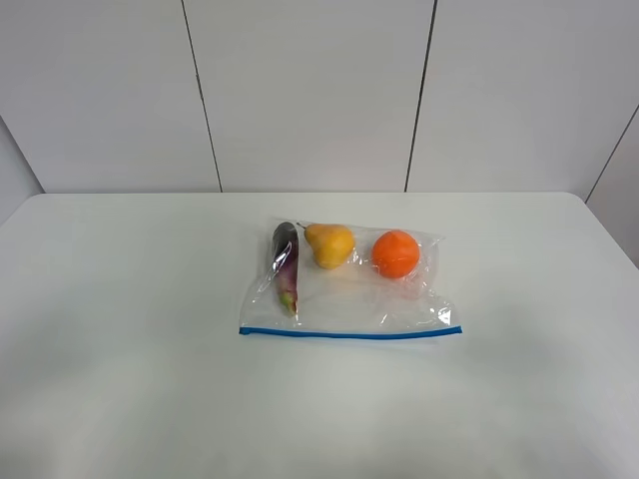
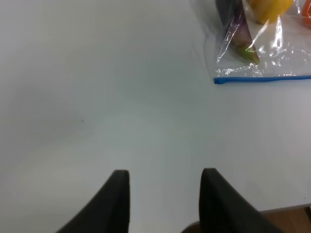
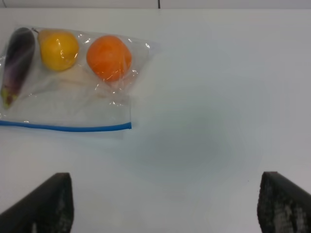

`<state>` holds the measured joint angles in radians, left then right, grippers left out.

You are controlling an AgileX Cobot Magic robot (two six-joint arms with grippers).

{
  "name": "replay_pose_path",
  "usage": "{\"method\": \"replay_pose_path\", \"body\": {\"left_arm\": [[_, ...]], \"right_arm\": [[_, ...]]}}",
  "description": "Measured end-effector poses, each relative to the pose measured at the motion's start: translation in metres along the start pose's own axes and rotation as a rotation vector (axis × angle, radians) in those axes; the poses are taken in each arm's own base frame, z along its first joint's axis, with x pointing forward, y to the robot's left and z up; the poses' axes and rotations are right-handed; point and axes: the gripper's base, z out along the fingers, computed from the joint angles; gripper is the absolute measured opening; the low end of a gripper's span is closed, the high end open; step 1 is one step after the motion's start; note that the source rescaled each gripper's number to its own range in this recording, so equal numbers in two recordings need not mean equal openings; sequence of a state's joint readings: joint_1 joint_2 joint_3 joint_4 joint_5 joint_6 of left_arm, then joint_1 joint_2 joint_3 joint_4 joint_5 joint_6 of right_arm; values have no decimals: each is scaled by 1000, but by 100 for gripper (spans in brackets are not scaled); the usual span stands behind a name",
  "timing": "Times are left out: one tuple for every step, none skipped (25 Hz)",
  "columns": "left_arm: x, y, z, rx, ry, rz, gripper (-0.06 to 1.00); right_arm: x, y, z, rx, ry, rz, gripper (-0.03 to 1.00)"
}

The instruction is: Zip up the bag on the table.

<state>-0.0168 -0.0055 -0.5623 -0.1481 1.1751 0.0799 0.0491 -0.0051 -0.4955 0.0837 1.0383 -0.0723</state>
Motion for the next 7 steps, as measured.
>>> {"method": "replay_pose_path", "body": {"left_arm": [[0,0,0,0,0,0,66],[0,0,0,0,0,0,66],[0,0,0,0,0,0,66],[0,0,0,0,0,0,66],[0,0,0,0,0,0,66],[0,0,0,0,0,0,66],[0,0,0,0,0,0,66]], "right_arm": [[0,0,0,0,0,0,100],[0,0,0,0,0,0,100],[0,0,0,0,0,0,100],[0,0,0,0,0,0,100],[0,0,0,0,0,0,100],[0,0,0,0,0,0,100],[0,0,0,0,1,0,100]]}}
